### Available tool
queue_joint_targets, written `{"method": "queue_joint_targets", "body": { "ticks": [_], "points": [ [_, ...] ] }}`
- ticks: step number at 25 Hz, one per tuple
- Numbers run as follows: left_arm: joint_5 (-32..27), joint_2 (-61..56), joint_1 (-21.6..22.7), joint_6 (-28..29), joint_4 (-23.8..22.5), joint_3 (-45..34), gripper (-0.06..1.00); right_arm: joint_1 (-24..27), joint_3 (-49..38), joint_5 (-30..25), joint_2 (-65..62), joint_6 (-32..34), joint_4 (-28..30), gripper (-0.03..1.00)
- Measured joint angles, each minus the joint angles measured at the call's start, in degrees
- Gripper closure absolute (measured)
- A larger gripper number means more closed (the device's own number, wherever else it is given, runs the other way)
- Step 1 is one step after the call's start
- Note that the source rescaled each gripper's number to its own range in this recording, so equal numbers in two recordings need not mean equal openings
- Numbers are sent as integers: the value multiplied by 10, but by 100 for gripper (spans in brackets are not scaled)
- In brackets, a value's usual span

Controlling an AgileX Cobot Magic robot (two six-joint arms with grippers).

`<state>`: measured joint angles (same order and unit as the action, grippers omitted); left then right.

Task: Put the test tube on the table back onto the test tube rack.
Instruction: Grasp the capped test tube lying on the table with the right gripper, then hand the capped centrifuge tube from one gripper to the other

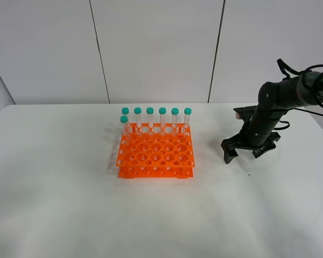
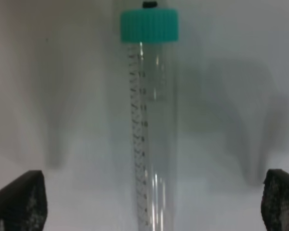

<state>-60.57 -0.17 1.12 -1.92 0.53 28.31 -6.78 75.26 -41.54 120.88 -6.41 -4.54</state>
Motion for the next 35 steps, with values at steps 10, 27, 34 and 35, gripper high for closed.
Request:
{"method": "queue_joint_targets", "body": {
  "ticks": [10,27,34,35],
  "points": [
    [0,0,0,0,0,0,-6,0,1,19,13,0,1,0],
    [0,0,0,0,0,0,-6,0,28,-46,-36,-36,1,93],
    [0,0,0,0,0,0,-6,0,32,-119,-200,-41,2,93],
    [0,0,0,0,0,0,-6,0,30,-137,-218,-41,2,93]
  ]
}}
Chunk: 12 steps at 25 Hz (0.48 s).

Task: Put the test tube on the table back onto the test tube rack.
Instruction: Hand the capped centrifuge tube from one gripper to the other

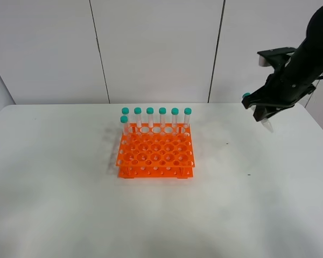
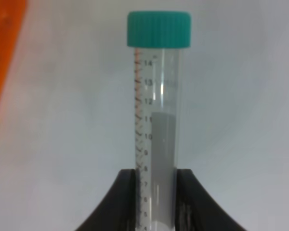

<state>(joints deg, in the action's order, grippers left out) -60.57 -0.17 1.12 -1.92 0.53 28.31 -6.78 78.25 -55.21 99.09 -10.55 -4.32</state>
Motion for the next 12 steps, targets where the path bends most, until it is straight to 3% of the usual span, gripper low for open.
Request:
{"method": "queue_joint_targets", "body": {
  "ticks": [6,12],
  "points": [
    [0,0,0,0,0,0,-6,0,-108,-29,-145,0,7,93],
    [0,0,0,0,0,0,-6,0,-197,-10,-235,-5,-21,93]
  ]
}}
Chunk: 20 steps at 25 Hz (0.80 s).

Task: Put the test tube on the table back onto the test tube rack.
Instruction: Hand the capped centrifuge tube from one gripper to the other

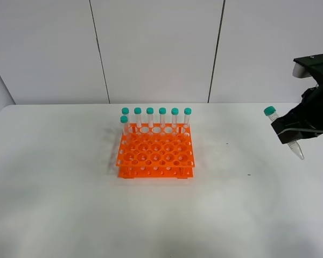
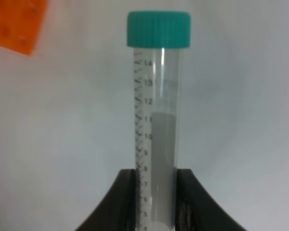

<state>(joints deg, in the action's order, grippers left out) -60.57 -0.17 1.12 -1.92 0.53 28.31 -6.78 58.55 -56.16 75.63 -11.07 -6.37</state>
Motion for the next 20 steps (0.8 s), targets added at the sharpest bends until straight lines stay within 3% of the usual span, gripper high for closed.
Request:
{"method": "queue_joint_targets", "body": {
  "ticks": [4,14,20],
  "points": [
    [0,0,0,0,0,0,-6,-19,-2,55,-1,-64,-84,93],
    [0,0,0,0,0,0,-6,-216,-4,174,46,-271,-196,93],
    [0,0,0,0,0,0,-6,-230,-5,173,79,-393,-292,93]
  ]
}}
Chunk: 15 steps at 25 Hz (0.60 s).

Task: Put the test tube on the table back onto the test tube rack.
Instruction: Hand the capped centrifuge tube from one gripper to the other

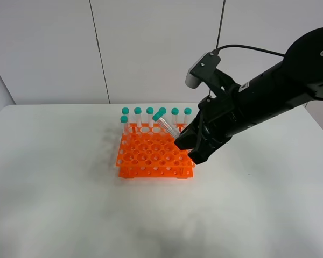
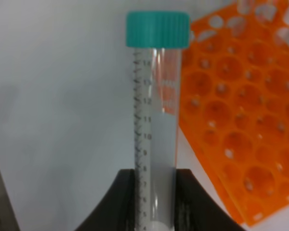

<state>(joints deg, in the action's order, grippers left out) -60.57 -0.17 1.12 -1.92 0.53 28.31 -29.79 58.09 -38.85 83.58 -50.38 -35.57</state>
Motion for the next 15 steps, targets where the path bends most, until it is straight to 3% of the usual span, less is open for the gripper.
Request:
{"method": "queue_joint_targets", "body": {
  "ticks": [3,7,12,15],
  "points": [
    [19,2,0,7,2,16,-6,0,-1,0,2,-36,-53,93],
    [81,77,0,19,52,83,-6,0,-1,0,2,-56,-90,93],
    [172,244,0,-39,143,134,-6,0,-1,2,2,-58,-95,93],
    [219,353,0,-97,230,138,-6,0,-1,2,2,-58,-96,93]
  ]
}}
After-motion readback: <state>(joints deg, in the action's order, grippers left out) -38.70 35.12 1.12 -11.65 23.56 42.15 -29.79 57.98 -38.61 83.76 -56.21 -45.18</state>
